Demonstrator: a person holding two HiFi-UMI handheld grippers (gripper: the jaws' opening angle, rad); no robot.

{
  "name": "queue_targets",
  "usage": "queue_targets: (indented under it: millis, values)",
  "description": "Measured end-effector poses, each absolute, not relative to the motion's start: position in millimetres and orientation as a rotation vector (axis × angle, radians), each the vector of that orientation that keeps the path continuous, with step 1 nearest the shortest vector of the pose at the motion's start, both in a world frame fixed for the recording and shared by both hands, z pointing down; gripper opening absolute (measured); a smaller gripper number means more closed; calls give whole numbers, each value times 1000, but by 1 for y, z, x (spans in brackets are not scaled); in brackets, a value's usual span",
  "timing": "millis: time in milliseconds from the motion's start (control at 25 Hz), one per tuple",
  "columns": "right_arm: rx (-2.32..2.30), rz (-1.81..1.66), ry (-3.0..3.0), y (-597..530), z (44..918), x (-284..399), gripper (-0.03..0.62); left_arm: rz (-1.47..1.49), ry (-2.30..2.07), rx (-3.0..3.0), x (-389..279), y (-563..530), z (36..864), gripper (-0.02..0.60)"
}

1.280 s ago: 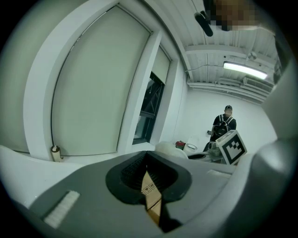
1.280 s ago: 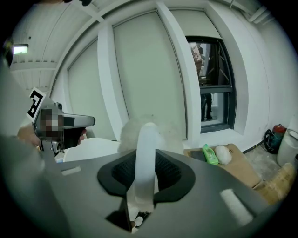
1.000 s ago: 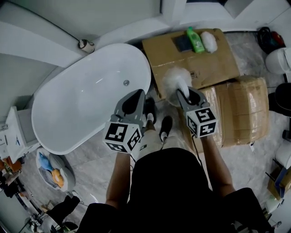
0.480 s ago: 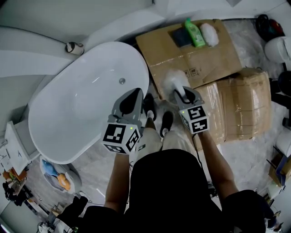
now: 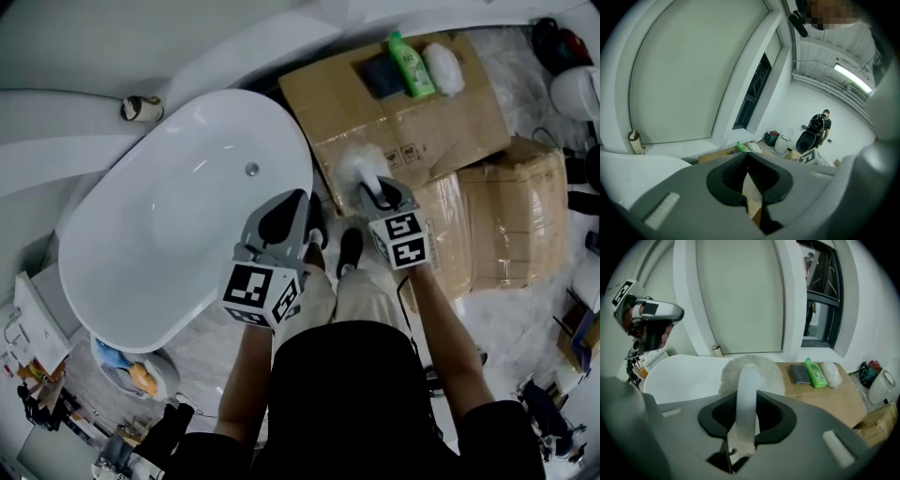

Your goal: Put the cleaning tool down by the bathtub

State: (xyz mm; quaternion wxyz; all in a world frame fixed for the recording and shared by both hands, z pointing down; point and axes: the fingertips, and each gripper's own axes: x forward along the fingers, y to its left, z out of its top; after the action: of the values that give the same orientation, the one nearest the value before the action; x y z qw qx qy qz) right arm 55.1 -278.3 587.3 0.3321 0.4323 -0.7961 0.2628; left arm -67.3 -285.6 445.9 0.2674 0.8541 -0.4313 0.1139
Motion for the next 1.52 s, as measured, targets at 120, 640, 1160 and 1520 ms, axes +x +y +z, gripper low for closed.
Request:
queue_targets:
  millis: [120, 640, 1160, 1520]
  values:
    - [1145, 715, -2057, -292, 602, 52, 95, 326, -1144, 2305, -71, -296, 455, -2]
    - [1186, 797, -1958, -335, 665, 37, 95, 394, -1072, 2302, -90, -329, 492, -2]
    - [1203, 878, -1895, -359, 710, 35, 95, 445, -1024, 2262, -90, -333, 528, -2]
    - [1163, 926, -1867, -365, 733, 30, 96, 444, -1022, 2235, -84, -331, 545, -2]
